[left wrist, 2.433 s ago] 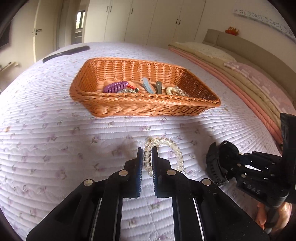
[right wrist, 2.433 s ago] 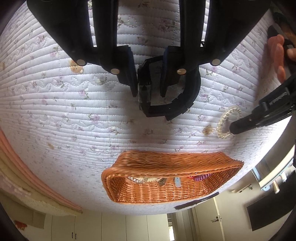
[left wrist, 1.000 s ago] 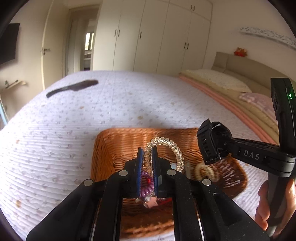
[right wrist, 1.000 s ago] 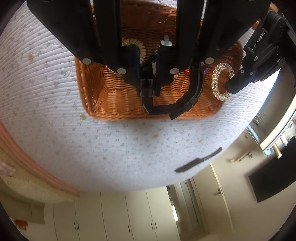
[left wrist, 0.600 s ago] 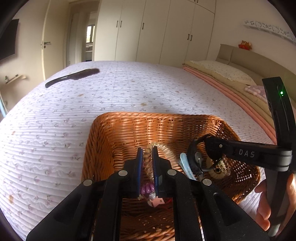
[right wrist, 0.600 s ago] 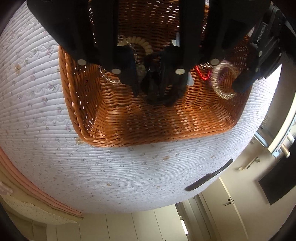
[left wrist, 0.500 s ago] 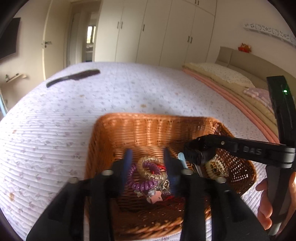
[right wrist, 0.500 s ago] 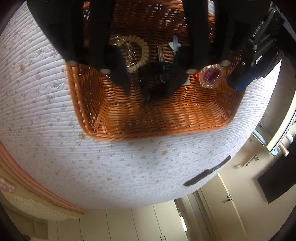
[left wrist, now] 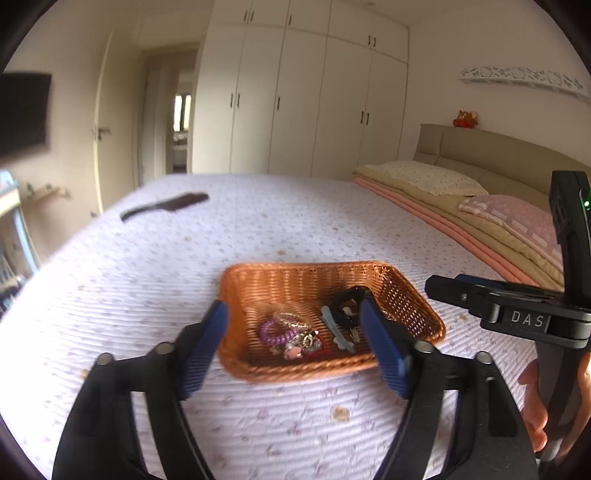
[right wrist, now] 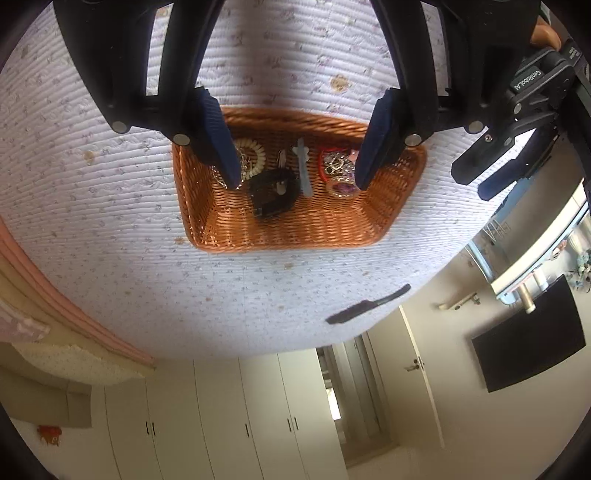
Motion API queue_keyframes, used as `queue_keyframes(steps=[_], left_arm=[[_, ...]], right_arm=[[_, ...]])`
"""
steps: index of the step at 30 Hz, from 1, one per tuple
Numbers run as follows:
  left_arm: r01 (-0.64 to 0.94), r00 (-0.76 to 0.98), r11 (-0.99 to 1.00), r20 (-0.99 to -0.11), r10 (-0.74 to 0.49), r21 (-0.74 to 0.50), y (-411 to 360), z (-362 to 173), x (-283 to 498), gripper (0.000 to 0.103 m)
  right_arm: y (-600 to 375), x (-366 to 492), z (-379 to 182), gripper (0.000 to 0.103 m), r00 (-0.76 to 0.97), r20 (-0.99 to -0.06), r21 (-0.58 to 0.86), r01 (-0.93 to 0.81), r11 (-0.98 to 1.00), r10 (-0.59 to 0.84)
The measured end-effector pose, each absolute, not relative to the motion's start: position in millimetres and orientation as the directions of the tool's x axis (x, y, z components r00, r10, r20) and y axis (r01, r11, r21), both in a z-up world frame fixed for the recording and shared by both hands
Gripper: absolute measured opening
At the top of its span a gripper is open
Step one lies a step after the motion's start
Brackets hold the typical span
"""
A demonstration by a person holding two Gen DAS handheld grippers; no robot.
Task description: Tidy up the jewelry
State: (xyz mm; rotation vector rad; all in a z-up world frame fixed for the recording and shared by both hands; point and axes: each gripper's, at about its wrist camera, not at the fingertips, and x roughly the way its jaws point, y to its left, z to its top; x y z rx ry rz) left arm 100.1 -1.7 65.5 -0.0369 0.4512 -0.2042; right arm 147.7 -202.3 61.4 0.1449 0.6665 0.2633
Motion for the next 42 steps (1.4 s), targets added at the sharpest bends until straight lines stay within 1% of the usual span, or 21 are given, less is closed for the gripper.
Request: queue_keyframes(steps=[2, 4, 5, 7, 9, 11, 15, 17, 23, 27, 29, 33, 38, 39, 42], left_arm=[[0.176, 0.896, 0.983, -0.406, -0.179, -0.044, -2.4, 69.3, 80.4, 0.082], [0.148, 0.914, 0.989, -0.384, -0.131, 0.015, -4.0, 69.5, 59.5, 0.084], [0.127, 0.922, 0.991, -0.372, -0.106, 0.032, -4.1, 68.7, 49.9, 0.085], [0.111, 0.931, 0.993, -0.354, -0.093, 0.029, -3.0, 67.9, 33.7, 0.088], [0.095, 0.938, 0.995, -0.336, -0.082, 0.021, -2.9, 65.0, 21.4, 0.089], [0.089, 0.948, 0.996, -0.308, -0.081, 0.011, -2.4, 61.0, 12.9, 0.09], [0.076, 0.951, 0.997, -0.301, -0.071, 0.005, -7.7, 47.5, 13.0, 0.091], [0.064, 0.952, 0.998, -0.3, -0.054, 0.023, -10.8, 42.6, 14.7, 0.091], [0.022, 0.961, 0.999, -0.278, -0.008, 0.047, -17.1, 21.6, 18.6, 0.091], [0.002, 0.959, 1.0, -0.283, 0.005, 0.022, -12.6, 7.9, 24.4, 0.091], [-0.004, 0.954, 1.0, -0.299, 0.01, 0.02, -11.6, 5.3, 27.6, 0.091], [-0.004, 0.959, 1.0, -0.284, 0.004, 0.002, -7.2, 6.0, 24.8, 0.091], [-0.009, 0.955, 1.0, -0.296, 0.015, 0.023, -11.2, 3.5, 26.3, 0.091], [-0.01, 0.956, 1.0, -0.294, 0.017, 0.026, -12.0, 3.5, 26.1, 0.092], [-0.014, 0.959, 0.999, -0.283, 0.022, 0.03, -12.3, 4.2, 23.5, 0.093]], right_arm=[[-198.1, 122.2, 69.4, 0.065, 0.799, -0.542, 0.175, -0.195, 0.965, 0.26], [-196.1, 98.4, 74.1, 0.067, 0.846, -0.485, 0.139, -0.176, 0.975, 0.222], [-194.5, 86.6, 75.4, 0.071, 0.867, -0.452, 0.125, -0.17, 0.978, 0.209], [-195.3, 67.1, 76.2, 0.082, 0.904, -0.391, 0.105, -0.145, 0.984, 0.175], [-197.6, 48.6, 73.9, 0.088, 0.937, -0.319, 0.101, -0.113, 0.988, 0.14], [-200.4, 32.6, 67.2, 0.088, 0.958, -0.258, 0.105, -0.098, 0.99, 0.122], [-200.3, 19.6, 52.0, 0.09, 0.977, -0.201, 0.063, -0.056, 0.996, 0.068], [-198.5, 20.6, 43.0, 0.091, 0.979, -0.2, 0.037, -0.042, 0.998, 0.048], [-200.3, 24.7, 20.1, 0.091, 0.974, -0.217, 0.063, -0.058, 0.996, 0.07], [-203.8, 26.1, 6.2, 0.091, 0.967, -0.245, 0.068, -0.058, 0.996, 0.073], [-204.9, 29.1, 0.5, 0.091, 0.962, -0.263, 0.078, -0.061, 0.995, 0.079], [-204.6, 34.5, -5.5, 0.091, 0.954, -0.29, 0.088, -0.057, 0.994, 0.08], [-205.4, 35.0, -9.3, 0.092, 0.951, -0.3, 0.096, -0.049, 0.994, 0.076], [-205.7, 35.4, -9.8, 0.094, 0.95, -0.303, 0.096, -0.047, 0.994, 0.074], [-206.1, 35.7, -11.8, 0.094, 0.948, -0.31, 0.093, -0.043, 0.995, 0.07]])
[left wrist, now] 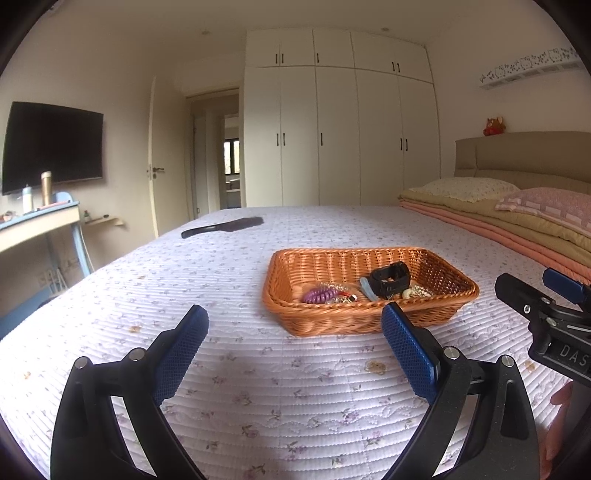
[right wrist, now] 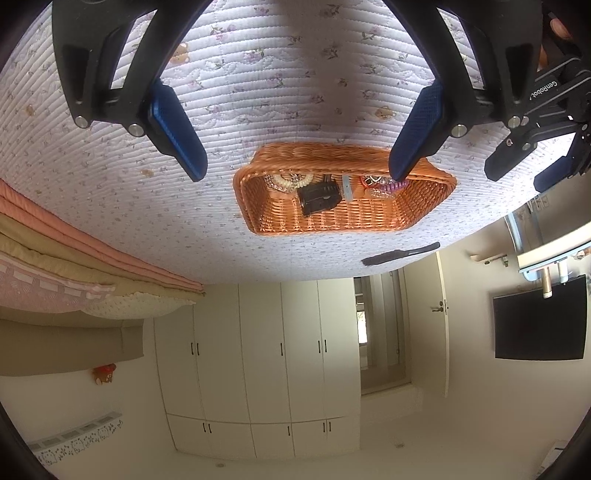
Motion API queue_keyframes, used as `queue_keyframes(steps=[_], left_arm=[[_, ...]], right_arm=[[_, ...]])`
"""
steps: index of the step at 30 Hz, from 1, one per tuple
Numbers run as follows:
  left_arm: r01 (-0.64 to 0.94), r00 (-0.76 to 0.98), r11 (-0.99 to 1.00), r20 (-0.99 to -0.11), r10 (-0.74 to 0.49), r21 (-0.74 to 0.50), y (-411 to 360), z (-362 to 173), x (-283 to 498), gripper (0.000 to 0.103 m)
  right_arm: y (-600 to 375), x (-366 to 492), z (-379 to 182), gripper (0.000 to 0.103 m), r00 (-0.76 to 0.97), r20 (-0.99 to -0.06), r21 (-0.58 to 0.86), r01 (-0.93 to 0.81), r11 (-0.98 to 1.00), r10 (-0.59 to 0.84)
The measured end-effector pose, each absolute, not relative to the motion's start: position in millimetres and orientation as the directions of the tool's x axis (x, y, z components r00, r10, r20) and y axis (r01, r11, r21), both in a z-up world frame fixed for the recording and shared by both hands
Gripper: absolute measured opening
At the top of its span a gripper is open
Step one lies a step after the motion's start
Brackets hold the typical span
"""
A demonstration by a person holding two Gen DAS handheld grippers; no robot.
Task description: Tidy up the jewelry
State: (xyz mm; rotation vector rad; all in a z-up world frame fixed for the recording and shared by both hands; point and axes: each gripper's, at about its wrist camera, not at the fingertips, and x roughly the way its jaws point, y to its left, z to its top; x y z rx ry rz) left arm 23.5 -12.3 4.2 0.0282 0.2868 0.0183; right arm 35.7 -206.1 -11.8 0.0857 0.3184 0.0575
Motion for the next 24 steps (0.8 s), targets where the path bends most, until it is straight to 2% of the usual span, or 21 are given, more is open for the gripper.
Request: queue_keyframes(steps=[24], left_arm=[[-0.021, 0.961, 0.999, -0.275, 0.028, 0.03, -13.3, 5.1, 21.5, 0.095]], right_arm=[[-207.9, 41.3, -14.0, 0.095, 0.94, -0.334, 0.106, -0.038, 0.994, 0.072]])
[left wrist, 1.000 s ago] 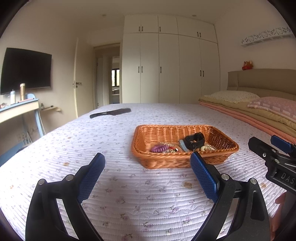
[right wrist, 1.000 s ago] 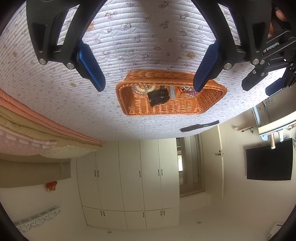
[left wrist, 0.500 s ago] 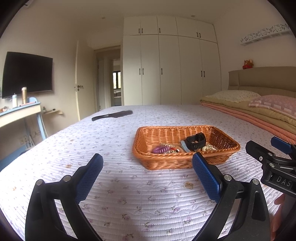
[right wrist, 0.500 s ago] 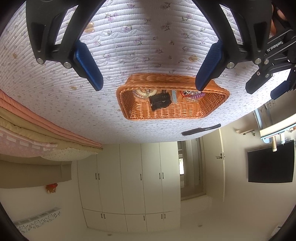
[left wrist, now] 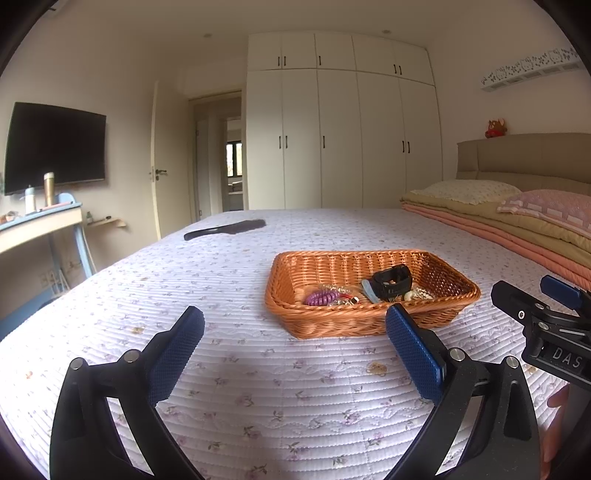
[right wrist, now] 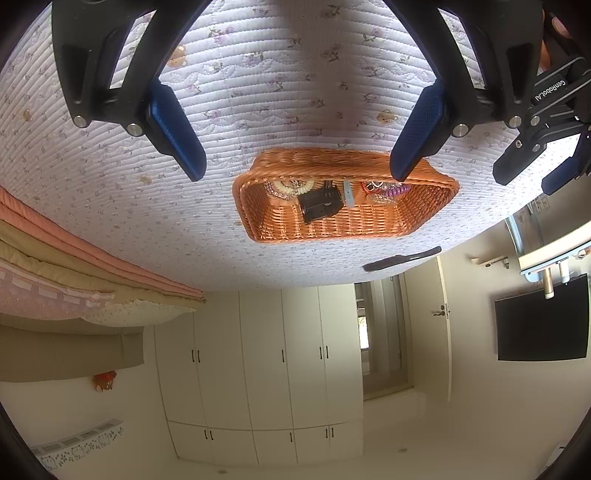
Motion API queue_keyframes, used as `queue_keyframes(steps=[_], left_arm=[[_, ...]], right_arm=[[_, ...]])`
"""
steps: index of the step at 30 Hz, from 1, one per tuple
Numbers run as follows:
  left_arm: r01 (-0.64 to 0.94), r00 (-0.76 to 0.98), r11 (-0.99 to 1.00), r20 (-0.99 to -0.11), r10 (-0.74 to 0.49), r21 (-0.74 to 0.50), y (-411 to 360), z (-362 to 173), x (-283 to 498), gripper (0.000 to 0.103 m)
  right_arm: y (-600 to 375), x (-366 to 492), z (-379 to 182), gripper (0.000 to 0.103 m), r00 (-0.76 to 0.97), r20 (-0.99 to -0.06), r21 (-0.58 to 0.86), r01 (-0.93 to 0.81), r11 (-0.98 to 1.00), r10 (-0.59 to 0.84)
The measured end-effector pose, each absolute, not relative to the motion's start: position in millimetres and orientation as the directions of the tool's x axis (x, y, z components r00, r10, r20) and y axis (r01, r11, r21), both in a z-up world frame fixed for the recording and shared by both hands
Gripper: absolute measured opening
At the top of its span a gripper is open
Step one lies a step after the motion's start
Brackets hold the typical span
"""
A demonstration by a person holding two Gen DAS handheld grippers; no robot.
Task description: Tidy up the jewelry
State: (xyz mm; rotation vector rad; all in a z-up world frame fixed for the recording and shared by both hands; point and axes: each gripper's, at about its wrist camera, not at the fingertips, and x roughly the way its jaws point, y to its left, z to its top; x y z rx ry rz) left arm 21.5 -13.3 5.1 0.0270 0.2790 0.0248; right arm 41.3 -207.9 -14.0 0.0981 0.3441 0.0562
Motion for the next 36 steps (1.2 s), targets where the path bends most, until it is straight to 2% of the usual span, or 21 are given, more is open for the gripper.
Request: queue_keyframes(steps=[36], left_arm=[[-0.034, 0.953, 0.999, -0.301, 0.038, 0.02, -11.2, 4.9, 23.9, 0.095]], right_arm=[[-206.1, 42.7, -16.1, 0.095, 0.935, -0.348, 0.1, -0.04, 0.994, 0.073]])
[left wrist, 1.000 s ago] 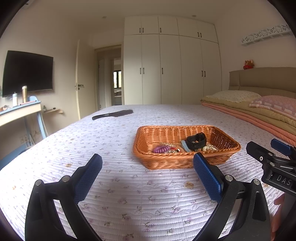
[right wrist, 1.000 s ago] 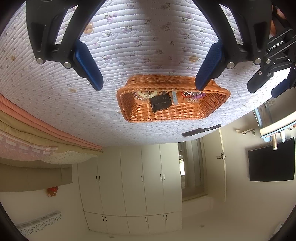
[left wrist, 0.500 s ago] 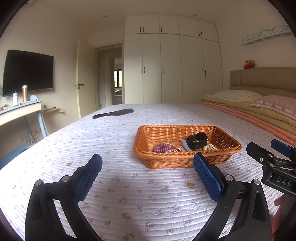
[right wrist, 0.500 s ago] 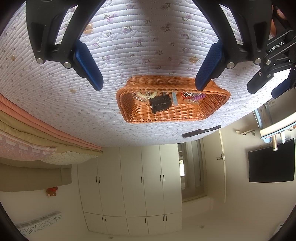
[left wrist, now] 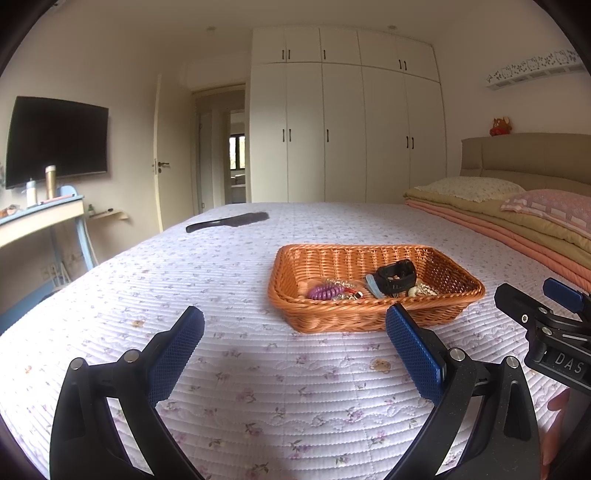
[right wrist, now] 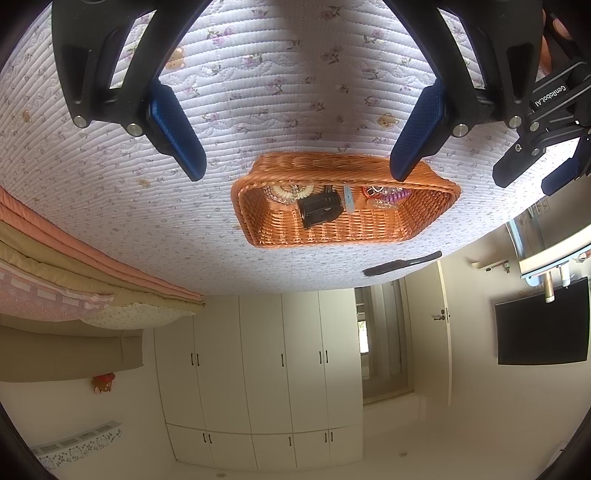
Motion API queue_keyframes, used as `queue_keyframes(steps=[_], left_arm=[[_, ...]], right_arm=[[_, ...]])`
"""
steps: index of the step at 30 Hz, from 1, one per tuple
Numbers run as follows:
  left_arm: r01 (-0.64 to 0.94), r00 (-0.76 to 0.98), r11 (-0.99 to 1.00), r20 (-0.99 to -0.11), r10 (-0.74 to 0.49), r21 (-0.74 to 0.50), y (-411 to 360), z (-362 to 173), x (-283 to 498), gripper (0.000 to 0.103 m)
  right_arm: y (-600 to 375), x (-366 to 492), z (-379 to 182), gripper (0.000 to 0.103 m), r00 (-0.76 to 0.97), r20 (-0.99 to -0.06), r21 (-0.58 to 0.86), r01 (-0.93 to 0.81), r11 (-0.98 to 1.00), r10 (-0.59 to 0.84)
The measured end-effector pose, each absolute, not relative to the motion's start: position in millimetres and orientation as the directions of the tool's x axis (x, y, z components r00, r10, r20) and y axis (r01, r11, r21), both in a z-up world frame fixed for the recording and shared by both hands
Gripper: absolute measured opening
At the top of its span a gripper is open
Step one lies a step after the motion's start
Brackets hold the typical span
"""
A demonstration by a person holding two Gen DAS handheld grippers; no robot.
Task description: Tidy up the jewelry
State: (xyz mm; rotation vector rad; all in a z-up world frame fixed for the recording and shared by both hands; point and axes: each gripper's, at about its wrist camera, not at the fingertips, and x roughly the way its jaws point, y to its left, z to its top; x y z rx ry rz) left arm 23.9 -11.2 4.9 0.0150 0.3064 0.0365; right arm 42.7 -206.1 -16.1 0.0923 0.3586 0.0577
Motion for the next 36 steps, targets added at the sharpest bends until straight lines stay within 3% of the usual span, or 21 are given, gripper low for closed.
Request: queue_keyframes(steps=[36], left_arm=[[-0.036, 0.957, 0.999, -0.29, 0.032, -0.006, -4.5, 5.3, 22.6, 0.096]], right_arm=[[-206.3, 44.2, -17.8, 0.095, 0.932, -0.355, 0.1, -0.035, 0.994, 0.068]])
